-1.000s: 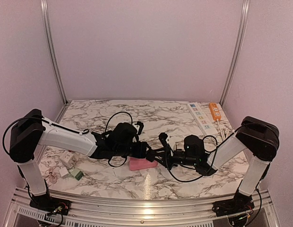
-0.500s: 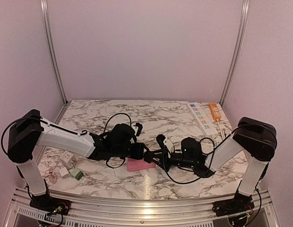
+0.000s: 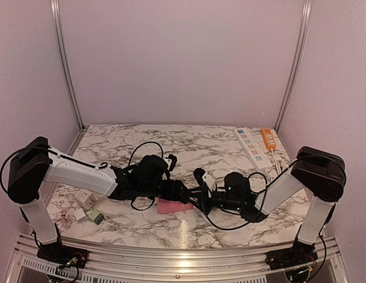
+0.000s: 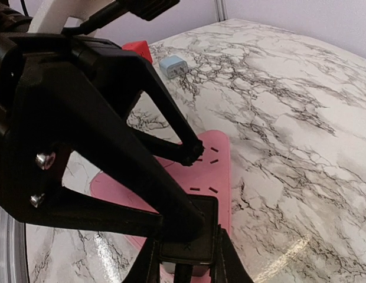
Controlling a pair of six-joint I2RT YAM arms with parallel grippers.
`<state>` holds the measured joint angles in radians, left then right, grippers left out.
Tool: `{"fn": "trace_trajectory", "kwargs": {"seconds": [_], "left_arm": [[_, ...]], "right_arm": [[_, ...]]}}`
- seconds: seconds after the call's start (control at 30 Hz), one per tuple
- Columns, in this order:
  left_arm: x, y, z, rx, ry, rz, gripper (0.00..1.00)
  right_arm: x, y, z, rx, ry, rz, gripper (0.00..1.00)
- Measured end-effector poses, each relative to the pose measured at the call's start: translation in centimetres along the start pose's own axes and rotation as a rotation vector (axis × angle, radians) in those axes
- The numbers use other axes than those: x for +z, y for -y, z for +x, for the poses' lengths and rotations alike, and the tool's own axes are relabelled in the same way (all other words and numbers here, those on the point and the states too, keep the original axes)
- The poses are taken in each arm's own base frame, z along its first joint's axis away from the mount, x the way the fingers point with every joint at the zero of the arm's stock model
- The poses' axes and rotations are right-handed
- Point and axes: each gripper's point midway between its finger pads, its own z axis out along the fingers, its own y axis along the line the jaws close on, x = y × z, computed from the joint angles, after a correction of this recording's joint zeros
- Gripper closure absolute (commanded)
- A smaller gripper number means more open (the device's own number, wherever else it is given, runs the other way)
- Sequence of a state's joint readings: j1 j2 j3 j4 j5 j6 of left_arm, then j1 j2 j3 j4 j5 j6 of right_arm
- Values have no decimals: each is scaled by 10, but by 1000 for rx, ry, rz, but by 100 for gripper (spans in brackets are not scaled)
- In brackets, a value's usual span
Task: Insert the plug
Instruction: Press the plug into the socket slot, then pick up the plug at the corner of the board.
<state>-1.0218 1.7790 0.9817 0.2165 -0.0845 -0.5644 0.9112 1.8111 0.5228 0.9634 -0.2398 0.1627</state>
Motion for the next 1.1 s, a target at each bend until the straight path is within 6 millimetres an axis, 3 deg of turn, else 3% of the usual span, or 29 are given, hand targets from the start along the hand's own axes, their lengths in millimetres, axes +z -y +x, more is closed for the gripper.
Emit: {"fn": "trace_trajectory", "kwargs": {"seconds": [0.07, 0.23, 0.4, 0.57, 0.73, 0.83, 0.97, 1.1], "left_arm": [[-3, -4, 0, 9, -4, -23, 14], [-19, -10, -13, 29, 31, -78, 2], [-44, -10, -38, 24, 114, -109, 1], [-67, -14, -51, 11, 176, -121, 1], [-68, -33, -27, 6, 141, -161, 1], [-66, -45, -11, 2, 110, -187, 1], [-72, -53, -6, -4, 109, -209, 1], [-84, -55, -20, -26, 160, -217, 1]], "right_arm": [[0, 0, 0, 2, -8, 6, 100], [-1, 0, -2, 3, -26, 21, 100], [-4, 1, -4, 7, -45, 50, 100], [-9, 3, -3, 10, -66, 80, 83], [-13, 6, -3, 15, -101, 109, 63], [-16, 10, 10, 24, -163, 134, 52], [-22, 14, 27, 33, -241, 159, 44], [-31, 12, 15, 24, -234, 167, 39]]}}
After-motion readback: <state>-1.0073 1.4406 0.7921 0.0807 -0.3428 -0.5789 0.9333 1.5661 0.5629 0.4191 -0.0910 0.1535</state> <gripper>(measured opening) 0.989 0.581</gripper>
